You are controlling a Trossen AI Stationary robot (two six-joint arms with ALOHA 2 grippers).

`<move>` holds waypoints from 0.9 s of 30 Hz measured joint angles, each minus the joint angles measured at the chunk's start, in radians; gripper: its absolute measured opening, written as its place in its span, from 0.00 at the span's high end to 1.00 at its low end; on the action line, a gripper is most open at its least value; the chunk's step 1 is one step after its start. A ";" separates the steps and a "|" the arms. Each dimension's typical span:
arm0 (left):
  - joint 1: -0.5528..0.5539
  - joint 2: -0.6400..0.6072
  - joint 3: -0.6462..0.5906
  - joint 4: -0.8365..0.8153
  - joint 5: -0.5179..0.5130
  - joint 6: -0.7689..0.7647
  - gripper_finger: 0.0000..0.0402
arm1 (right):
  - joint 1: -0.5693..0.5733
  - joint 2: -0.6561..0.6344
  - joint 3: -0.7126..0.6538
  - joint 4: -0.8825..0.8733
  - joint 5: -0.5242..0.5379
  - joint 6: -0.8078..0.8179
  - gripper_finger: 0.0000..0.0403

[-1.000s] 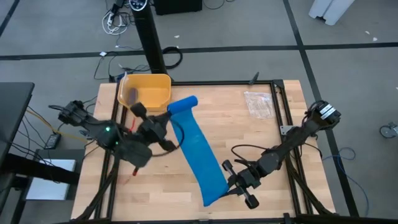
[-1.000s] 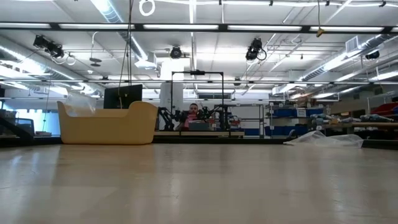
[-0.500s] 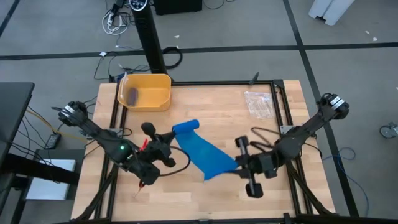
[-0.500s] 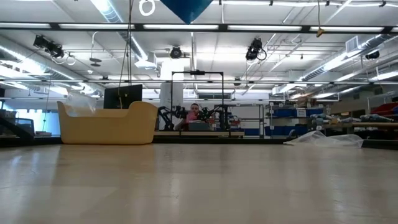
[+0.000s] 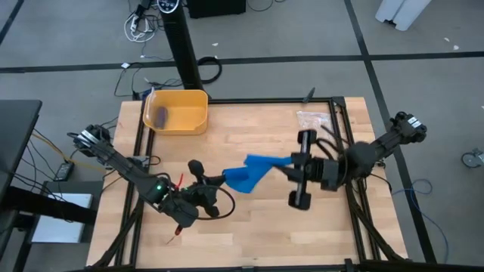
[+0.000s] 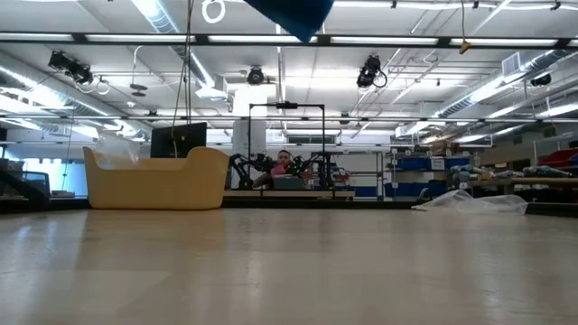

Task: Roll bandage
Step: Roll the blue bandage

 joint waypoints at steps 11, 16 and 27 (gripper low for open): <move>-0.013 0.057 0.000 0.099 0.057 0.026 0.99 | -0.161 0.000 0.109 -0.080 -0.032 -0.022 1.00; -0.042 0.058 0.024 0.180 0.084 0.061 0.99 | -0.264 0.002 0.109 -0.122 -0.074 -0.019 1.00; -0.084 0.058 0.092 0.248 0.146 0.077 0.99 | -0.416 0.031 0.108 -0.400 -0.164 0.254 0.91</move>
